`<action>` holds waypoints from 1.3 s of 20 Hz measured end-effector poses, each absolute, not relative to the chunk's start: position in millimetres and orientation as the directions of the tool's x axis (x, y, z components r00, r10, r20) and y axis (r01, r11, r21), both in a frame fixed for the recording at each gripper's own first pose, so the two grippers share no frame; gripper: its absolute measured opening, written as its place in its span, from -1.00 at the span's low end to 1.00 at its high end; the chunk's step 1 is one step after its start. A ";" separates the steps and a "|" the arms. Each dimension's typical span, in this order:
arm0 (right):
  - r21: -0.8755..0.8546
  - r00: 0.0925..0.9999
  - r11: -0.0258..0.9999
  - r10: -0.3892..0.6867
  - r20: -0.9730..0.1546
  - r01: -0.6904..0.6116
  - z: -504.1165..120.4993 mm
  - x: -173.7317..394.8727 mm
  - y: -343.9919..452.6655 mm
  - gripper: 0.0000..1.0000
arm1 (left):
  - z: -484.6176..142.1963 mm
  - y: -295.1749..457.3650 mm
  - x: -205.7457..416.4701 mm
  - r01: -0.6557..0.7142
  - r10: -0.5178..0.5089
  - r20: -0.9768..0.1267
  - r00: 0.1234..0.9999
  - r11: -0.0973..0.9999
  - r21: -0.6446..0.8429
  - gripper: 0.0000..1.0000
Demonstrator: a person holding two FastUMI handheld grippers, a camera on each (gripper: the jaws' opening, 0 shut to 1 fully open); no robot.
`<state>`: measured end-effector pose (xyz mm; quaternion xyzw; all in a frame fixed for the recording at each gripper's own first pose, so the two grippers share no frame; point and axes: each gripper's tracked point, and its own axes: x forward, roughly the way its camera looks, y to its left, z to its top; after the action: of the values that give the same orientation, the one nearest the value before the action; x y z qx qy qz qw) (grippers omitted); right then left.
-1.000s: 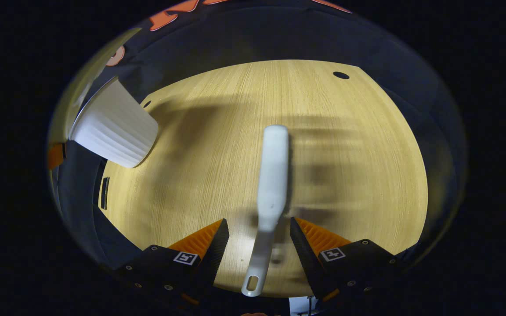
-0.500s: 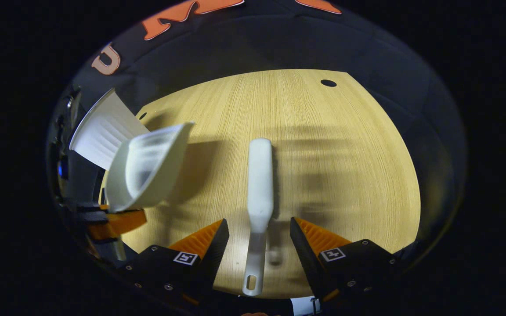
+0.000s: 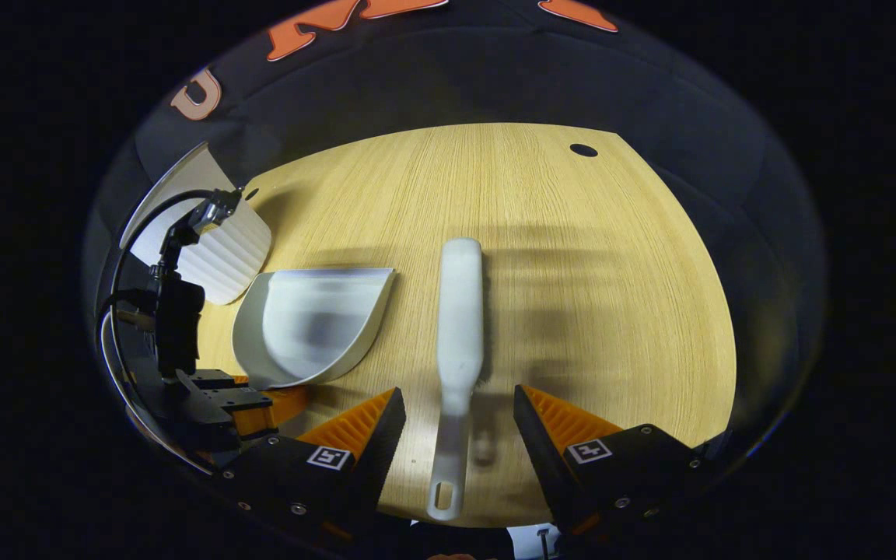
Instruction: Pick up the small broom and dustpan from the desktop, sweep the trash into the dustpan with the broom, and then empty the trash into the garbage bin.
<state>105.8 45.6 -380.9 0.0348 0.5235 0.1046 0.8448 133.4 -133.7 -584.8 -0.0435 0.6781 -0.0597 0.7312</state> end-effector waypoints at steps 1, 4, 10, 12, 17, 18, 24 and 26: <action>0.165 0.426 0.977 0.209 -0.880 -0.138 -378.8 104.0 44.5 0.70 | -585.1 -128.0 139.5 0.022 -0.144 -0.986 0.081 0.989 -0.143 -0.35; 0.163 0.426 0.978 0.204 -0.881 -0.132 -381.2 103.2 43.0 0.71 | -587.9 -129.4 143.2 0.031 -0.135 -0.988 0.079 0.991 -0.132 -0.31; 0.158 0.445 0.981 0.192 -0.874 -0.114 -405.5 118.7 32.4 0.77 | -556.6 -126.8 151.8 0.023 -0.180 -0.972 0.152 0.984 -0.179 0.19; 0.153 0.471 0.983 0.185 -0.863 -0.105 -410.1 127.9 19.9 0.80 | -536.3 -125.8 159.3 0.024 -0.201 -0.959 0.202 0.979 -0.201 0.41; 0.114 0.634 0.987 0.160 -0.756 -0.113 -386.1 153.0 -17.3 0.89 | -459.2 -109.9 213.5 0.079 -0.203 -0.864 0.460 0.979 -0.188 0.59; 0.098 0.672 0.989 0.149 -0.725 -0.114 -377.2 156.6 -30.7 0.90 | -449.4 -106.2 213.4 0.084 -0.195 -0.830 0.523 0.981 -0.177 0.59; 0.053 0.871 0.993 0.120 -0.476 -0.108 -269.2 166.4 -84.5 0.90 | -365.1 -92.8 272.8 0.067 -0.106 -0.499 0.860 0.993 -0.095 0.82; 0.039 0.922 0.994 0.107 -0.371 -0.100 -230.7 163.8 -103.5 0.90 | -351.6 -96.4 285.6 0.055 -0.090 -0.375 0.923 0.993 -0.104 0.81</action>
<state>163.8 -103.5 -230.7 0.0098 0.1897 0.0526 0.9804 285.6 -96.4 -351.6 -0.0456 0.1931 -0.0372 0.9794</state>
